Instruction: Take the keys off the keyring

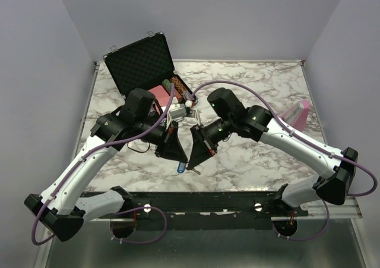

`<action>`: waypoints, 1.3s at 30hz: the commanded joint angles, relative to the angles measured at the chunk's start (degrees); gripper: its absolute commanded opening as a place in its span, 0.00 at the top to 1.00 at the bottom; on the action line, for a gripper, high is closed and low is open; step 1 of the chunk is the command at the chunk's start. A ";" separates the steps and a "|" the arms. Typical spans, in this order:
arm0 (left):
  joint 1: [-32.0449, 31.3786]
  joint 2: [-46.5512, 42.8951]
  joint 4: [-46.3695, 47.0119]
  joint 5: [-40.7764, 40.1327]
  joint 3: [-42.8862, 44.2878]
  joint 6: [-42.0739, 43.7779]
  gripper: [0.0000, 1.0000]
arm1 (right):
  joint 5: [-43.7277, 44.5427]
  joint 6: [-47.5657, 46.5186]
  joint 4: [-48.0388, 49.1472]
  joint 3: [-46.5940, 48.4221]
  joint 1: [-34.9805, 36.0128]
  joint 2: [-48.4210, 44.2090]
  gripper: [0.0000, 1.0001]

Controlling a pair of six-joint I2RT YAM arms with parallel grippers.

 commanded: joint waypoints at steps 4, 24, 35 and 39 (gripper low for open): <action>3.81 -0.08 3.39 -0.80 0.33 -0.30 0.70 | 0.13 -0.24 9.80 0.35 0.43 -0.70 0.99; 9.71 -10.35 9.45 -22.40 1.83 -13.21 0.25 | 6.98 3.36 12.26 -4.48 0.43 -2.55 0.99; 9.71 -30.20 18.06 -38.85 -14.24 -34.12 0.35 | 14.45 10.92 14.98 -6.86 0.43 -0.09 0.99; 9.71 -37.68 22.10 -41.58 -22.42 -42.39 0.35 | 18.76 14.69 15.68 -7.03 0.43 1.76 0.99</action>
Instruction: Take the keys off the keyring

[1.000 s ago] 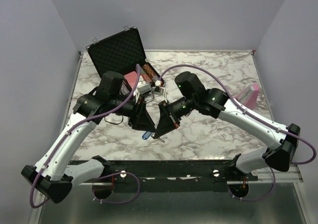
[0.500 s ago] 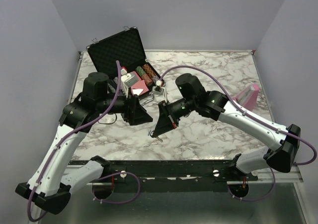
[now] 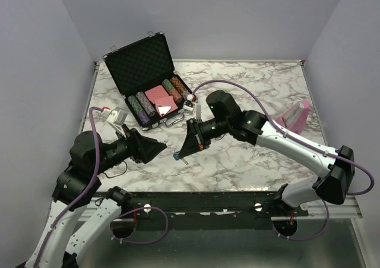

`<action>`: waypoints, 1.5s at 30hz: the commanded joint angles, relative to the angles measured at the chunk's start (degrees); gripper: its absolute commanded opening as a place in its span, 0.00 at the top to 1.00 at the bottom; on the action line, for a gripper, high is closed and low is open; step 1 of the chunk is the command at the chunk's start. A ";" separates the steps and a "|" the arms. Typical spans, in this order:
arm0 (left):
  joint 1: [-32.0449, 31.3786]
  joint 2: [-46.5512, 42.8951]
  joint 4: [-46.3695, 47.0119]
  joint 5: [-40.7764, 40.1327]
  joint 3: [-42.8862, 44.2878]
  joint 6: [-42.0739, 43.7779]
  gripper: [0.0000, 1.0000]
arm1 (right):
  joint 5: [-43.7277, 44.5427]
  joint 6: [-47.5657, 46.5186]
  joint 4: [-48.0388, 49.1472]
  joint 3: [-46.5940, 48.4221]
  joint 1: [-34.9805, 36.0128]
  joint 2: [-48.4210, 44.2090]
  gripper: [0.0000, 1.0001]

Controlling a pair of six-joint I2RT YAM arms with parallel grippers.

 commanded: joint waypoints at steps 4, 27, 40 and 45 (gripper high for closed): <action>0.05 -9.17 3.59 -11.42 -9.11 -13.76 0.35 | 9.46 8.79 1.68 -0.67 0.36 4.37 0.99; 0.14 -4.34 10.89 -9.57 -16.15 -11.03 0.32 | 27.56 11.17 -14.22 1.09 0.45 6.75 0.99; 0.14 -4.86 19.13 -3.61 -21.41 -11.74 0.39 | 12.04 11.17 7.98 -8.75 0.36 -0.54 0.99; 0.14 -4.60 25.02 0.87 -24.05 -12.26 0.46 | 4.92 12.05 13.09 -9.11 0.36 -0.28 0.99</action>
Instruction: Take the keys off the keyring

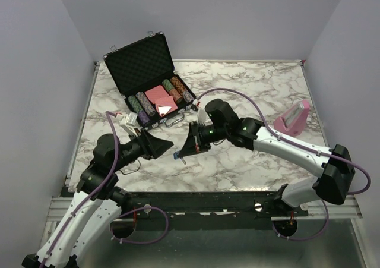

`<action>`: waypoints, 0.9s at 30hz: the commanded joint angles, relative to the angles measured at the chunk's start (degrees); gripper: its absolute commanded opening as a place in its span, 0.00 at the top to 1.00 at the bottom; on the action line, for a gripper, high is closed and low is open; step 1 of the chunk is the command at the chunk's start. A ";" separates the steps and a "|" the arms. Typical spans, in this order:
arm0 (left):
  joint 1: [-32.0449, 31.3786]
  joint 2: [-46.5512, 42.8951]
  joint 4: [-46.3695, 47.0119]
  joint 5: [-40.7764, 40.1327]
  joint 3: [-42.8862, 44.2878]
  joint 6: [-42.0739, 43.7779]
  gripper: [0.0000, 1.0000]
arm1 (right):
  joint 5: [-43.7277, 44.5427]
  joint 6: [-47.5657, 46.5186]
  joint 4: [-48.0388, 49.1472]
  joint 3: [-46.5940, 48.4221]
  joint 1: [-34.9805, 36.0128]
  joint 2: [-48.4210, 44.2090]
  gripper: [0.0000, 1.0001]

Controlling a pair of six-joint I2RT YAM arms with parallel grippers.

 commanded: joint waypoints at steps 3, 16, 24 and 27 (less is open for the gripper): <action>0.14 1.20 11.92 9.26 -3.49 -2.56 0.49 | -9.92 1.96 11.09 -1.26 0.45 -1.62 0.99; 0.05 1.73 14.50 12.79 -5.25 -2.48 0.57 | -11.77 3.10 13.21 -0.47 0.36 -0.83 0.99; 0.05 1.11 13.44 13.31 -4.46 -2.13 0.62 | -11.59 3.37 13.47 -0.74 0.36 -1.00 0.99; 0.05 0.76 13.35 13.40 -4.64 -2.31 0.68 | -11.33 3.54 13.65 -0.74 0.36 -1.18 0.99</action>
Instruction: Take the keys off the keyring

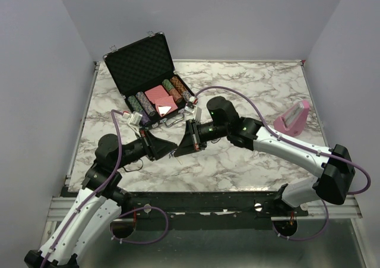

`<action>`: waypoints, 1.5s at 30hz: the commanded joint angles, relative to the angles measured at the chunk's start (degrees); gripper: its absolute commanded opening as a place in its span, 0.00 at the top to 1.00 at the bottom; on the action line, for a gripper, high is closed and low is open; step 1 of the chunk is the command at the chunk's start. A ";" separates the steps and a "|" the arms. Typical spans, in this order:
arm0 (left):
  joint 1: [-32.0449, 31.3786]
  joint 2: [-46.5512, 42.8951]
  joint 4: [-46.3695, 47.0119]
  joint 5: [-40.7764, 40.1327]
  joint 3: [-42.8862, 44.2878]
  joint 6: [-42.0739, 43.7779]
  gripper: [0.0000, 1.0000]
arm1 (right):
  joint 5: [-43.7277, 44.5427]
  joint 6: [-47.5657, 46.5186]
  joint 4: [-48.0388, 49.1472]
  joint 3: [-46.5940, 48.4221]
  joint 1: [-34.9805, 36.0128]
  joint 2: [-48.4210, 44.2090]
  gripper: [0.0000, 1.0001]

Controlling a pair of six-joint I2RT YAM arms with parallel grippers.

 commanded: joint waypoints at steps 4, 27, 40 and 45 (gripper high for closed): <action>0.05 -1.28 -0.05 2.38 0.34 0.21 0.71 | -1.05 0.92 2.39 -0.32 0.36 -0.61 0.99; 0.05 -5.32 -2.25 -0.43 4.74 -1.90 0.34 | -2.02 2.06 4.85 -1.02 0.36 -0.44 0.99; 0.05 -6.72 -3.65 -1.48 4.56 -1.82 0.49 | -2.99 2.06 5.64 -0.41 0.36 -1.05 0.99; 0.05 -6.46 -4.09 -1.13 4.48 -1.64 0.61 | -3.25 2.06 5.82 -0.32 0.36 -1.14 0.99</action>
